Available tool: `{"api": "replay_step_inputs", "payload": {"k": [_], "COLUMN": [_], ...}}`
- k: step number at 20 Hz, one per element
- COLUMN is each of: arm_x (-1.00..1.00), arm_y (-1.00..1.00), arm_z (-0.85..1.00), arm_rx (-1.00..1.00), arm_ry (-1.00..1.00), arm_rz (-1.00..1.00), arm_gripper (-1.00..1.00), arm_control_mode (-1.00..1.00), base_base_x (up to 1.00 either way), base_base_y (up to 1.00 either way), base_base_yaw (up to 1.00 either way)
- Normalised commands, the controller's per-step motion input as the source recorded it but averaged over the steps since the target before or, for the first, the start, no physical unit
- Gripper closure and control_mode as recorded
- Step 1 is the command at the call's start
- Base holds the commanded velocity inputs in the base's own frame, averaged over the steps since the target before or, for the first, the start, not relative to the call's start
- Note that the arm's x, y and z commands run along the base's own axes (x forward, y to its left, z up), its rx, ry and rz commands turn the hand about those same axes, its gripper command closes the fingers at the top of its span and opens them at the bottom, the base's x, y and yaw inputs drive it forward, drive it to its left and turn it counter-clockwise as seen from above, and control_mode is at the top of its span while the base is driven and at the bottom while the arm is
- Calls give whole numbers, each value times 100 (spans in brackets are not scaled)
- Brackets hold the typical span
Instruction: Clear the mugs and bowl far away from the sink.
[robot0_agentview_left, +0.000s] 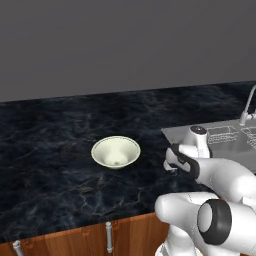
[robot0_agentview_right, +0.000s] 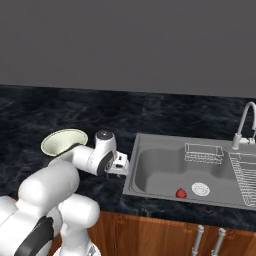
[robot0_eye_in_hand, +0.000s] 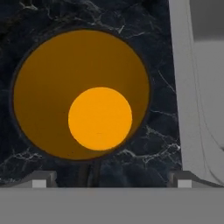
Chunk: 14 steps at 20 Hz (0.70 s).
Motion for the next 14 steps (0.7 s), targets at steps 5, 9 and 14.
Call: {"api": "replay_step_inputs", "payload": {"k": [5, 9, 14], "arm_x": [14, 40, 30], "arm_y": [1, 17, 11], "arm_z": [-35, -32, -27], "arm_rx": [0, 0, 0], "arm_ry": [0, 0, 0], "arm_rz": [0, 0, 0], "arm_gripper": [-100, 100, 100], "arm_control_mode": [-100, -100, -100], "base_base_x": [0, 0, 0], "base_base_y": [0, 0, 0], "base_base_yaw": [0, 0, 0]}}
